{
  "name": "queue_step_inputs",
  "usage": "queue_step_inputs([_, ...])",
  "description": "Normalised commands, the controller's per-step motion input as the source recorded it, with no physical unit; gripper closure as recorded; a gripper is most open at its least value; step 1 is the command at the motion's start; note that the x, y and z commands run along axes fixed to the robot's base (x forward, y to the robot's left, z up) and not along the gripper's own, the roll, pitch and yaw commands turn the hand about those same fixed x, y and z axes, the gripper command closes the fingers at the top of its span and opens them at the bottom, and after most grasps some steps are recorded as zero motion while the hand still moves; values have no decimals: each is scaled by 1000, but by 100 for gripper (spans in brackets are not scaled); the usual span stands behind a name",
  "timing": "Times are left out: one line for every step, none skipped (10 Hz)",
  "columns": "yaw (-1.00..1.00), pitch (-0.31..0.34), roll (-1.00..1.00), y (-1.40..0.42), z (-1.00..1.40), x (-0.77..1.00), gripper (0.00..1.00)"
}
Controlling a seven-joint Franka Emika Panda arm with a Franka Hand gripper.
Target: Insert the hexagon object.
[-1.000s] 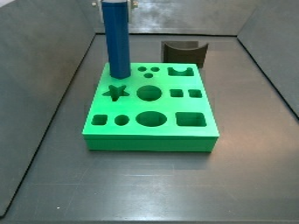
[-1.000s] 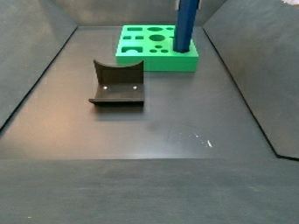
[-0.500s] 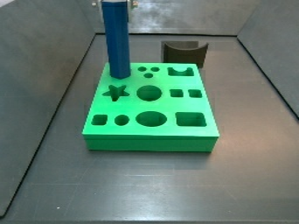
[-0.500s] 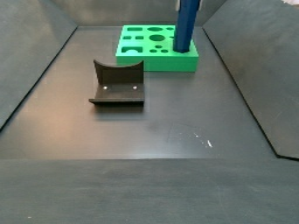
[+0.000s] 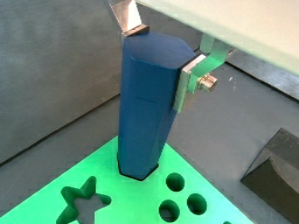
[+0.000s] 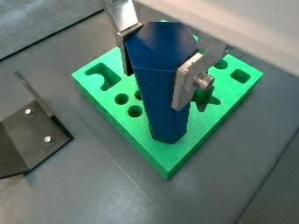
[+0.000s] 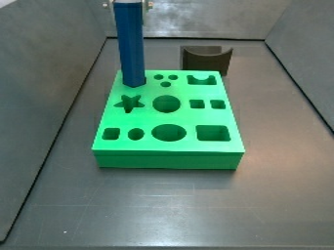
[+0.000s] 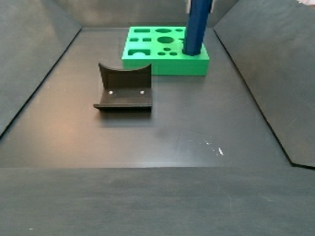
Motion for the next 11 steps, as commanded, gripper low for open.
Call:
queue_step_inputs([0, -104, 384, -154, -371, -191, 100])
queue_step_inputs([0, -91, 323, -280, -397, -126, 100])
queue_step_inputs([0, -40, 244, -297, -303, -14, 100])
queue_step_inputs([0, 0, 107, -251, -191, 0, 100])
queue_step_inputs([0, 0, 0, -154, -131, 14, 100])
queue_step_inputs([0, -47, -200, -40, -86, 0, 100])
queue_step_inputs([0, -84, -384, 0, -3, 0, 100])
queue_step_inputs([14, -86, -500, 0, 0, 0, 100])
queue_step_inputs([0, -104, -500, 0, 0, 0, 100])
queue_step_inputs([0, -101, -500, 0, 0, 0, 100])
queue_step_inputs([0, -76, -404, 0, -49, 0, 100])
